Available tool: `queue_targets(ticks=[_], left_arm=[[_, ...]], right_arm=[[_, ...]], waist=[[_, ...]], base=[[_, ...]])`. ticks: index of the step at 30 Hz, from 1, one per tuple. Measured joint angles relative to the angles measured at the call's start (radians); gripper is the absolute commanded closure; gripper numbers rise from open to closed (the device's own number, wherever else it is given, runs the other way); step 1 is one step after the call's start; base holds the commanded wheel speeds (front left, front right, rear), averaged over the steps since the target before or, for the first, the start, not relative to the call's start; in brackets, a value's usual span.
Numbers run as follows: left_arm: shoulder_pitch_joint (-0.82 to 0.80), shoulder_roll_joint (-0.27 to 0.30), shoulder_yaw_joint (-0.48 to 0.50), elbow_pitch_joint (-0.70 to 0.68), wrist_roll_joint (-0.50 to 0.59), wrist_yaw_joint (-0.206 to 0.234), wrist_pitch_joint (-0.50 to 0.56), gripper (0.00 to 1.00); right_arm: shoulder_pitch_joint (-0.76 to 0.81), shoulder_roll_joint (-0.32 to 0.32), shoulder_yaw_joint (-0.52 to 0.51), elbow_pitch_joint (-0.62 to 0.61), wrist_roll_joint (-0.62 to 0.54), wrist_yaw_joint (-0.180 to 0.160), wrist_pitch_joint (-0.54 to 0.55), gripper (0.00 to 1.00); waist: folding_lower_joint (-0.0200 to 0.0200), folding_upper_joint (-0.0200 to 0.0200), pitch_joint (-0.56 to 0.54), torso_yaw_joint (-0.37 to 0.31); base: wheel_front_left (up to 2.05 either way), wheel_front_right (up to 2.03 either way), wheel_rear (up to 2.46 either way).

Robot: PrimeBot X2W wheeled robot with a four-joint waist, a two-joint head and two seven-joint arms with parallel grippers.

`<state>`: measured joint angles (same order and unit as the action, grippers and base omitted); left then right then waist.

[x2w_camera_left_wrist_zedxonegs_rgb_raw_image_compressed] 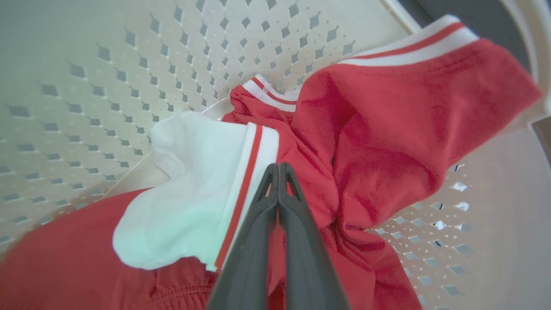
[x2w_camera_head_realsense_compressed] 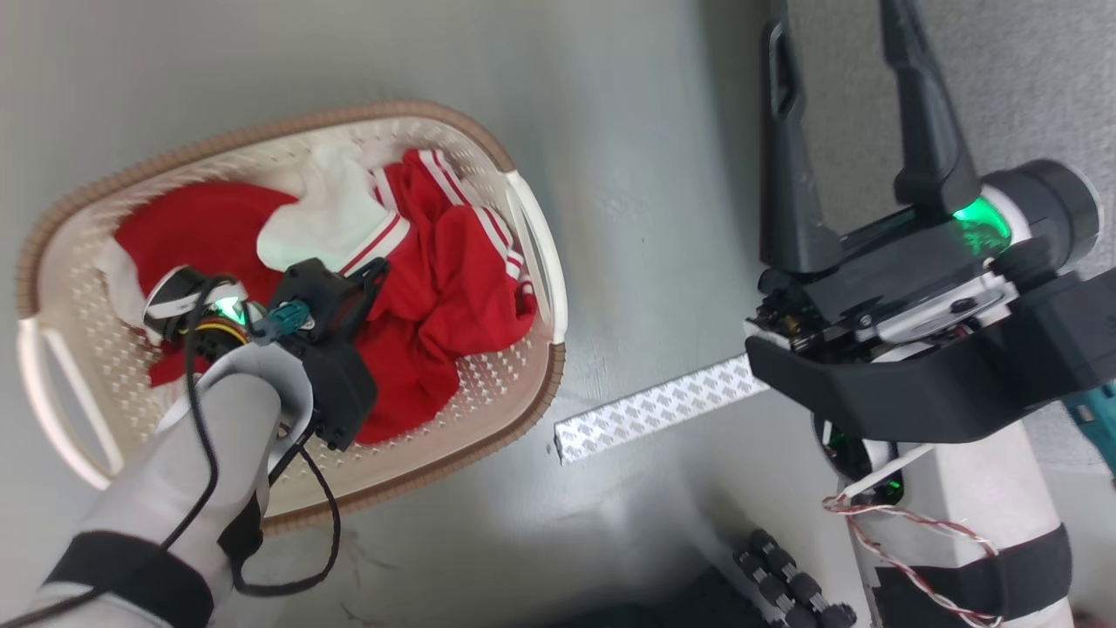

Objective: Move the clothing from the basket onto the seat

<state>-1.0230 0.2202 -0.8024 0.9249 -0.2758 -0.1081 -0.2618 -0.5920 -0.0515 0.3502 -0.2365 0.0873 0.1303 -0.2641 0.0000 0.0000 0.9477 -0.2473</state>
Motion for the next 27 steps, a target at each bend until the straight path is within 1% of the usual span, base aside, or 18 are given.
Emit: queue_targets(ticks=[5, 11, 15, 22, 27], left_arm=[[0.065, 0.010, 0.069, -0.082, -0.013, 0.001, 0.000, 1.00], [0.189, 0.016, 0.166, -0.188, -0.023, 0.003, 0.000, 1.00], [0.271, -0.006, 0.221, -0.257, -0.013, -0.002, 0.000, 1.00], [0.399, -0.064, 0.325, -0.372, 0.012, -0.006, 0.001, 1.00], [0.471, -0.086, 0.383, -0.479, 0.042, -0.013, 0.001, 1.00]], right_arm=[[0.016, 0.000, 0.007, 0.029, -0.008, 0.000, 0.000, 0.00], [0.054, 0.000, 0.018, 0.060, -0.029, 0.000, 0.000, 0.00], [0.089, 0.001, 0.022, 0.089, -0.043, 0.000, 0.000, 0.00], [0.164, 0.001, 0.022, 0.139, -0.056, 0.000, 0.000, 0.00], [0.216, -0.008, 0.022, 0.162, -0.053, 0.000, 0.000, 0.00]], waist=[[0.0000, 0.0000, -0.059, 0.017], [-0.0001, -0.0001, -0.147, 0.038], [-0.0002, -0.0001, -0.215, 0.053], [-0.0002, -0.0002, -0.347, 0.079], [-0.0002, -0.0001, -0.442, 0.098]], base=[[0.00, 0.00, 0.00], [0.00, 0.00, 0.00], [0.00, 0.00, 0.00], [0.00, 0.00, 0.00], [0.00, 0.00, 0.00]])
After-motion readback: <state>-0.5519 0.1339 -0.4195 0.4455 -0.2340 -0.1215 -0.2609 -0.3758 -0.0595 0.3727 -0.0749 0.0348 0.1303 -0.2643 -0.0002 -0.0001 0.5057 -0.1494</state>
